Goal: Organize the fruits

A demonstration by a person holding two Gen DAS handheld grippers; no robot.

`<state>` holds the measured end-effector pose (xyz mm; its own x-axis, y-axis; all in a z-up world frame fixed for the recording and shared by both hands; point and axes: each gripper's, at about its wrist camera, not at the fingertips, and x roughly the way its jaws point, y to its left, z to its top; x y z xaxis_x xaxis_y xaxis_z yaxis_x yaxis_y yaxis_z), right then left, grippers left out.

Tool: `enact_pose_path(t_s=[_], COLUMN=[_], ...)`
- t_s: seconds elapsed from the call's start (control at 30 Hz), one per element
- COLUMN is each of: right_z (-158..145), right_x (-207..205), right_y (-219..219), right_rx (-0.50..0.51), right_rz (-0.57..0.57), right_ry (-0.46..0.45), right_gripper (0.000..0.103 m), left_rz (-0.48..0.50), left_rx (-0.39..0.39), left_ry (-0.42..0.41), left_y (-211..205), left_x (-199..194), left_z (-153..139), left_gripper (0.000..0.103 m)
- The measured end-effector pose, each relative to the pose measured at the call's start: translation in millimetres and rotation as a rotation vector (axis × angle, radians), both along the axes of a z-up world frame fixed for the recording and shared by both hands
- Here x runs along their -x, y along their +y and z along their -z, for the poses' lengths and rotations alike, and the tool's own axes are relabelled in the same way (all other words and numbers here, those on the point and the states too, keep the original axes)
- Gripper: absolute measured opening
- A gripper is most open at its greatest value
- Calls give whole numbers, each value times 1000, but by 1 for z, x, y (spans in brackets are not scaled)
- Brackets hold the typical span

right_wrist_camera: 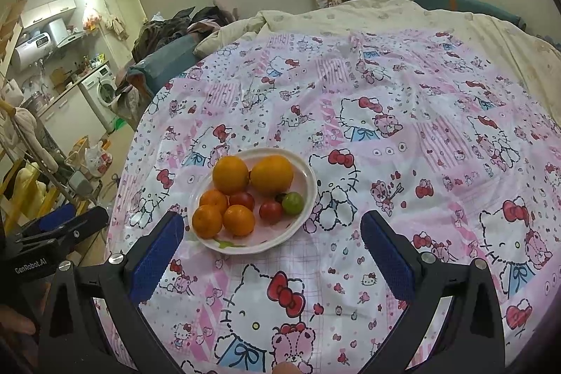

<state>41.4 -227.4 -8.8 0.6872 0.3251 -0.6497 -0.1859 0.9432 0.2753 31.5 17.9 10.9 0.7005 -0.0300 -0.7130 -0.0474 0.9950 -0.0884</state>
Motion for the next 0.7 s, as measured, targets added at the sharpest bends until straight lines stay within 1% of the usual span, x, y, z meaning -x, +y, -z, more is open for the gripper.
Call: enact_pose_path(t_s=[0.7], right_z=[-2], right_x=[-1], right_y=[0], right_rx=[-2], right_rz=[1], right_ry=[4], right_gripper=[103], left_rz=[7], left_rx=[-5], left_ry=[2], left_y=[3], left_x=[0], left_z=[1], left_gripper=[102])
